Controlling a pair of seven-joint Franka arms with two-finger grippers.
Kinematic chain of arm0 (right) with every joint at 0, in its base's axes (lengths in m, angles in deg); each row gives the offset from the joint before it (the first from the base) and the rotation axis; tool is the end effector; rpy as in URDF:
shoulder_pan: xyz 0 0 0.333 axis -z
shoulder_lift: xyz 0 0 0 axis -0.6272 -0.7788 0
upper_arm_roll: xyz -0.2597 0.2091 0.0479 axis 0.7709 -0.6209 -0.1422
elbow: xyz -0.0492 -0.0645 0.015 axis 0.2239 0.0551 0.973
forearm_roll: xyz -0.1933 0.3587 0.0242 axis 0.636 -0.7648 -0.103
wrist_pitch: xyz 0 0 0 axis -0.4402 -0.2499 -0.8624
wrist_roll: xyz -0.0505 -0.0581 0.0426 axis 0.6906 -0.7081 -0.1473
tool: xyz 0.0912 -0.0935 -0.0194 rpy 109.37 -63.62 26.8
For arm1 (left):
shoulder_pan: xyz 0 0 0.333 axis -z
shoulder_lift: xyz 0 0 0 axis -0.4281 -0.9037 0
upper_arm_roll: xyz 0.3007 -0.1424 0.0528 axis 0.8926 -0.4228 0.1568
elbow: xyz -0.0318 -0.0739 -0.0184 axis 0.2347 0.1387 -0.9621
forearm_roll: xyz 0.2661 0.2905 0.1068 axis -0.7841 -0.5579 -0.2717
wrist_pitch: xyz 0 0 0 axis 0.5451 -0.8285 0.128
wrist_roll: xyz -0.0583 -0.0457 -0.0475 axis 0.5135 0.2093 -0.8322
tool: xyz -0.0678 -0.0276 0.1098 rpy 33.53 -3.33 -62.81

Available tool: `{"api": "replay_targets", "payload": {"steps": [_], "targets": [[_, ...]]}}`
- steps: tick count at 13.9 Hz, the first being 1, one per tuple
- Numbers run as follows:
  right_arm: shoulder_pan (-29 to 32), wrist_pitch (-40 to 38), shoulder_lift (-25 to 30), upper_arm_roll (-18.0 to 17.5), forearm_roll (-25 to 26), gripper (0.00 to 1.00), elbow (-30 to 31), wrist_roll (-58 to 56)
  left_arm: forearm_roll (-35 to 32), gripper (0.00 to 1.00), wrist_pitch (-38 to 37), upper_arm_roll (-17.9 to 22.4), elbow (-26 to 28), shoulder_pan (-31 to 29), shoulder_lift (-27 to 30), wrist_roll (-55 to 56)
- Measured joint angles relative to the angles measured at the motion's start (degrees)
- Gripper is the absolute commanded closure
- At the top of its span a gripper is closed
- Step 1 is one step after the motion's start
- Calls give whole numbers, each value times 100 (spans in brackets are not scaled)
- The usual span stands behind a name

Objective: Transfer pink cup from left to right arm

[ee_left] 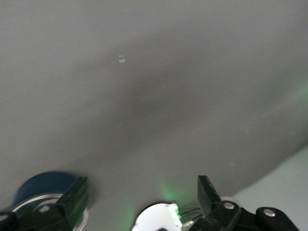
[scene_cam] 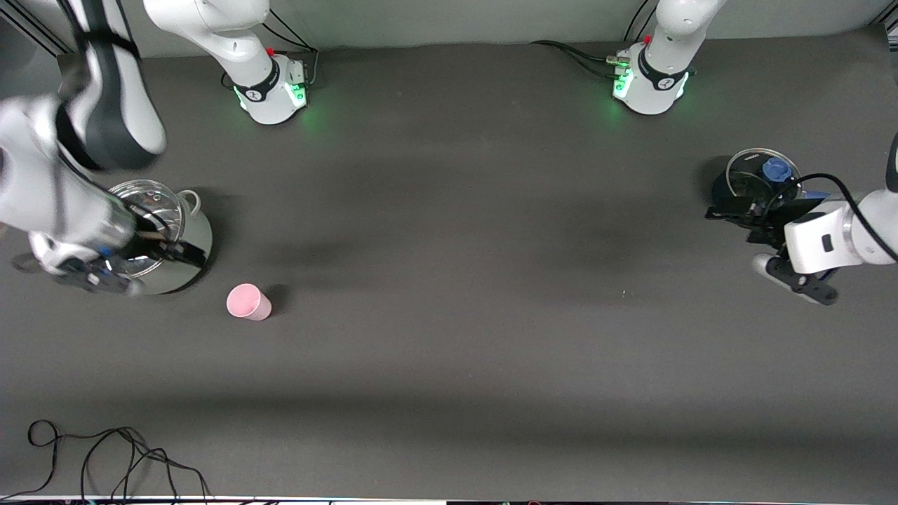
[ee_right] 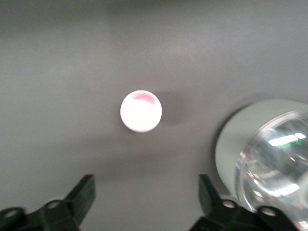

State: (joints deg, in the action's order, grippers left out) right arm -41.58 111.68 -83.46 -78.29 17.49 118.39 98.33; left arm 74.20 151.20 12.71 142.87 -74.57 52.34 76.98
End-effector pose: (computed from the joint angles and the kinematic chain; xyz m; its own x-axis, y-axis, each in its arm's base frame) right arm 0.5805 0.0169 0.4839 0.9806 -0.1926 -0.0352 -0.1927 -0.9813 0.0013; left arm 0.6154 -0.0228 0.4969 0.8807 -0.3908 -0.2676 -0.3068 -0.9011 0.3064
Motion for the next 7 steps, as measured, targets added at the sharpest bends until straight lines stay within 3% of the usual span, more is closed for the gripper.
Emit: {"api": "replay_targets", "payload": {"steps": [4,7], "targets": [[-2,-1327,467,-7,0,0,-972,0,-212,0,-174,46,-30,-4,601,1291],[10,-1558,439,78,0,0,-1349,0,-488,0,-294,57,9,-7,780,1728]]}}
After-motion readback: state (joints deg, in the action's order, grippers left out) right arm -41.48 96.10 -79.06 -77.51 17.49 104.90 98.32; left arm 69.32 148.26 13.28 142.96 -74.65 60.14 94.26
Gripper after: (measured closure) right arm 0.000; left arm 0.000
